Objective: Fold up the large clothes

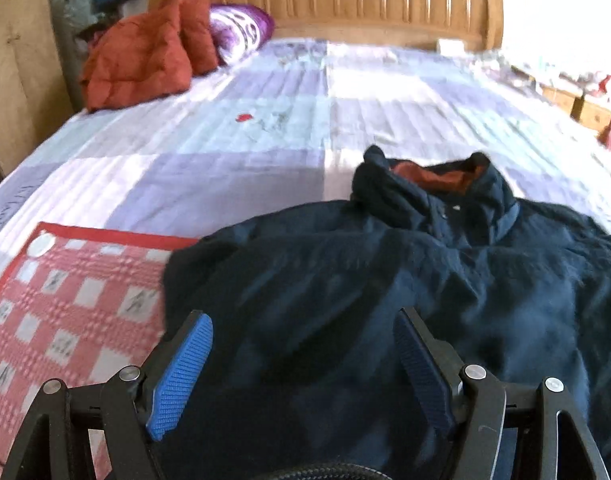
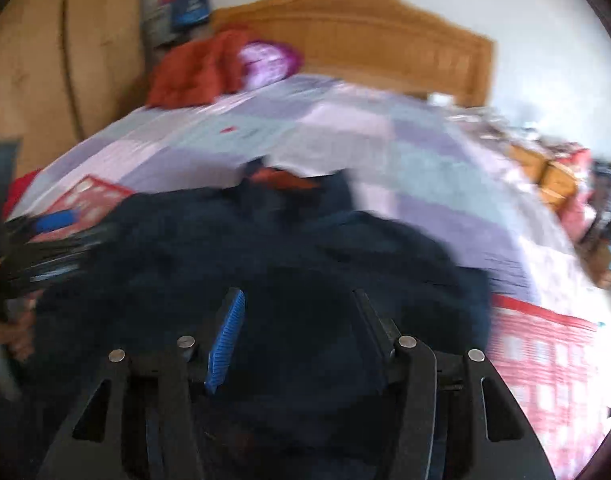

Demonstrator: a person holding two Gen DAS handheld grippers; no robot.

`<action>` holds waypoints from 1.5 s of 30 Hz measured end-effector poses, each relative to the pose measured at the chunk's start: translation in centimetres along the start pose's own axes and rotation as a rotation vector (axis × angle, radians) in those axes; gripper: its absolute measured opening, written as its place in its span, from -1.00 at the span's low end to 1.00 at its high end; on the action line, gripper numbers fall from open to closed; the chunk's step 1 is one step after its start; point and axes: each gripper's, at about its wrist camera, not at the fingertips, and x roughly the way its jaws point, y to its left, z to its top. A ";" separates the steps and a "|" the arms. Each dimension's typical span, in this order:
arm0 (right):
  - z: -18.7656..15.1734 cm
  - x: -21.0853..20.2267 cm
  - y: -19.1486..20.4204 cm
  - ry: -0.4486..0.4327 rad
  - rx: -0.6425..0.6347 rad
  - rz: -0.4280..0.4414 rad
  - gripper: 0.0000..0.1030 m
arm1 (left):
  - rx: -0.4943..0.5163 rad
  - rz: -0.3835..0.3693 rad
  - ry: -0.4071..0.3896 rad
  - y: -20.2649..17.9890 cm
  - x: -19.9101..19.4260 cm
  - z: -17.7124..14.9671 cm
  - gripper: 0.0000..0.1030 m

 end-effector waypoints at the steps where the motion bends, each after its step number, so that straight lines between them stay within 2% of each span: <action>1: 0.2 1.8 1.2 0.032 -0.024 0.002 0.12 | 0.014 0.021 0.045 -0.3 1.9 0.3 0.57; 3: -0.3 5.0 1.9 0.117 -0.049 -0.014 0.11 | 0.011 0.038 0.139 0.2 4.8 0.0 0.72; 4: -0.8 6.6 0.7 0.155 -0.032 -0.046 0.10 | -0.008 0.024 0.182 1.0 6.4 -0.7 0.86; 6: -1.7 7.4 -3.5 0.142 0.056 -0.066 0.09 | -0.049 0.001 0.188 2.5 7.1 -1.5 0.99; 7: -2.2 7.2 -6.0 0.133 0.112 -0.098 -0.08 | -0.070 -0.003 0.183 3.2 6.9 -1.7 1.00; 8: -2.8 6.8 -9.2 0.121 0.189 -0.077 -0.84 | -0.083 -0.007 0.180 3.6 6.8 -1.9 1.00; 9: -3.2 6.8 -11.0 0.136 0.225 -0.052 -1.00 | -0.091 -0.013 0.174 4.0 6.5 -2.1 1.00; 10: -3.6 6.8 -12.4 0.146 0.250 -0.001 -1.00 | -0.090 -0.005 0.159 4.3 5.9 -2.2 1.00; 11: -3.6 6.7 -12.6 0.151 0.233 0.012 -1.00 | -0.085 0.009 0.151 4.3 5.5 -2.2 0.99; 13: -3.1 6.3 -11.0 0.147 0.118 -0.096 -1.00 | -0.069 0.017 0.126 4.1 4.8 -1.7 0.98; 14: -2.9 5.9 -10.2 0.140 0.086 -0.121 -0.89 | -0.060 0.022 0.111 3.9 4.5 -1.3 0.98; 16: -2.3 5.2 -8.1 0.096 0.038 -0.131 -0.86 | -0.031 0.039 0.079 3.4 4.3 -0.1 0.98; 18: -2.0 5.2 -6.2 0.076 -0.007 -0.126 -0.86 | 0.002 0.084 0.097 2.5 5.1 1.0 0.98; 20: -1.7 6.5 -5.3 0.117 -0.037 -0.144 -0.72 | 0.017 0.088 0.158 2.1 6.9 1.3 0.99; 21: -2.1 7.2 -5.7 0.151 -0.031 -0.151 -0.68 | 0.019 0.087 0.192 2.1 7.6 1.1 0.99; 23: -2.4 8.1 -7.6 0.154 0.030 -0.136 -0.70 | -0.002 0.071 0.230 2.3 8.7 0.8 1.00; 25: -2.9 7.6 -10.1 0.141 0.106 -0.089 -0.85 | -0.017 0.062 0.241 2.5 8.9 0.7 1.00; 26: -3.0 7.6 -10.7 0.147 0.115 -0.072 -0.99 | -0.018 0.063 0.242 2.5 8.9 0.7 1.00; 28: -3.1 7.3 -11.3 0.147 0.096 -0.112 -1.00 | -0.012 0.065 0.242 2.4 8.9 0.4 1.00; 31: -3.4 6.2 -12.7 0.137 0.142 -0.098 -1.00 | -0.010 0.062 0.246 2.5 9.0 0.3 1.00; 33: -3.6 5.2 -12.8 0.127 0.140 -0.133 -1.00 | -0.006 0.061 0.249 2.4 9.0 0.4 1.00; 35: -3.6 4.1 -13.5 0.113 0.201 -0.158 -1.00 | -0.007 0.058 0.257 2.5 8.9 0.5 1.00; 36: -3.4 3.4 -13.7 0.103 0.246 -0.190 -0.97 | -0.012 0.061 0.263 2.5 8.8 0.7 1.00; 38: -2.4 2.1 -12.6 0.052 0.269 -0.230 -0.64 | -0.038 0.059 0.221 2.3 7.6 1.5 0.99; 39: -1.9 1.7 -11.8 0.023 0.262 -0.210 -0.53 | -0.056 0.028 0.176 2.1 6.5 2.0 0.99; 41: -0.2 1.7 -8.6 -0.023 0.194 -0.150 0.11 | -0.035 -0.004 0.091 0.8 4.9 3.1 0.99; 42: 0.7 2.4 -6.4 -0.027 0.122 -0.124 0.22 | -0.005 -0.002 0.080 0.0 4.8 3.5 0.99; 43: 1.4 3.4 -4.3 -0.013 0.059 -0.101 0.31 | 0.026 -0.004 0.112 -1.0 5.6 3.9 0.99; 45: 2.3 5.8 -1.6 0.060 -0.009 -0.044 0.31 | 0.042 -0.009 0.182 -1.5 7.3 4.1 0.99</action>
